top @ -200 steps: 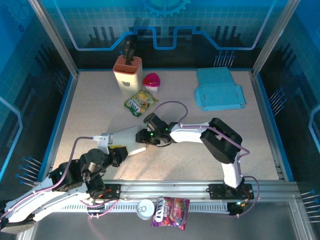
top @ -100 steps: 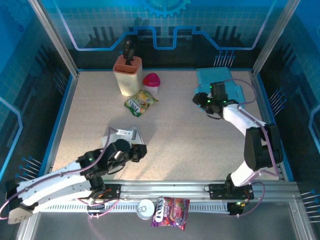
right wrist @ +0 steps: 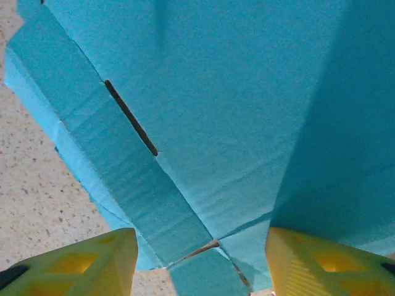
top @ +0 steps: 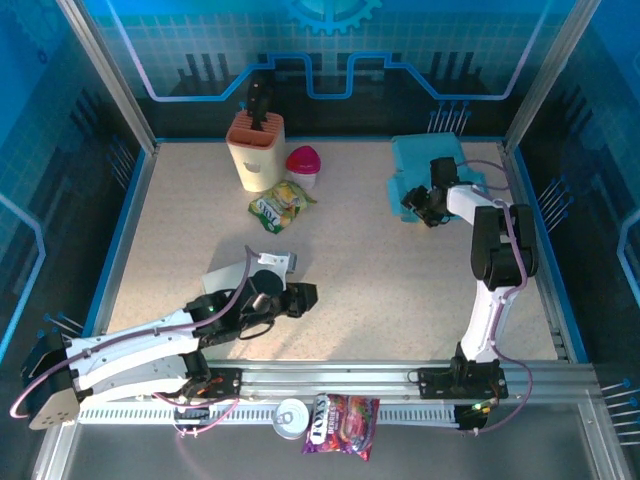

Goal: Fold the paper box

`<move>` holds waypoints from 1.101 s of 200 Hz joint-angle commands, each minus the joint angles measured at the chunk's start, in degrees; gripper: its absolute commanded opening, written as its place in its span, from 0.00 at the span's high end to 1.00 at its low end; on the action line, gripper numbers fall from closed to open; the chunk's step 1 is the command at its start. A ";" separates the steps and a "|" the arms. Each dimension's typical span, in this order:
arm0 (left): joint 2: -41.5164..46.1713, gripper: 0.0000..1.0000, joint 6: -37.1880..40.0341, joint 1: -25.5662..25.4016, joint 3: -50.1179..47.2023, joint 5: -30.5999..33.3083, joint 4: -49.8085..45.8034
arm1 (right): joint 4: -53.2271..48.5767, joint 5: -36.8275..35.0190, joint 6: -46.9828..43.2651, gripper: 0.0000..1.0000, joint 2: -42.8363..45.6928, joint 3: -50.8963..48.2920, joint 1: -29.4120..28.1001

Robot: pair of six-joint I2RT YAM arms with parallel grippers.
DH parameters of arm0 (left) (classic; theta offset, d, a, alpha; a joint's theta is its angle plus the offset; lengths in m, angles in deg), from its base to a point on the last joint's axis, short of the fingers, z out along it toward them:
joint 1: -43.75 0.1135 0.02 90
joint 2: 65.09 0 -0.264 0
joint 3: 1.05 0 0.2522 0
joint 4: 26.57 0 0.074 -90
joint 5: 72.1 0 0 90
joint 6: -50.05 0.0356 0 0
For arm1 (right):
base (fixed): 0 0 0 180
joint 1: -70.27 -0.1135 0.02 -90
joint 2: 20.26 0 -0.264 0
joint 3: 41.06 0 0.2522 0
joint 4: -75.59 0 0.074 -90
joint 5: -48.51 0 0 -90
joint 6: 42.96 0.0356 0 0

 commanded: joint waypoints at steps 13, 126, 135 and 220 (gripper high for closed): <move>2.31 0.64 0.08 0.11 0.26 0.29 1.52 | -6.69 -1.06 0.23 0.42 -0.57 -0.55 -2.13; -6.23 0.60 -11.22 0.11 -4.22 0.45 8.22 | 16.32 -4.45 36.04 0.44 32.34 -39.23 -31.60; -8.39 0.60 -13.03 0.11 -4.59 0.14 10.45 | 15.70 -4.70 36.52 0.44 34.11 -39.13 -33.70; -28.08 0.60 -23.06 -1.52 -0.29 2.68 30.41 | 6.95 0.60 7.48 0.46 36.18 -28.30 -7.58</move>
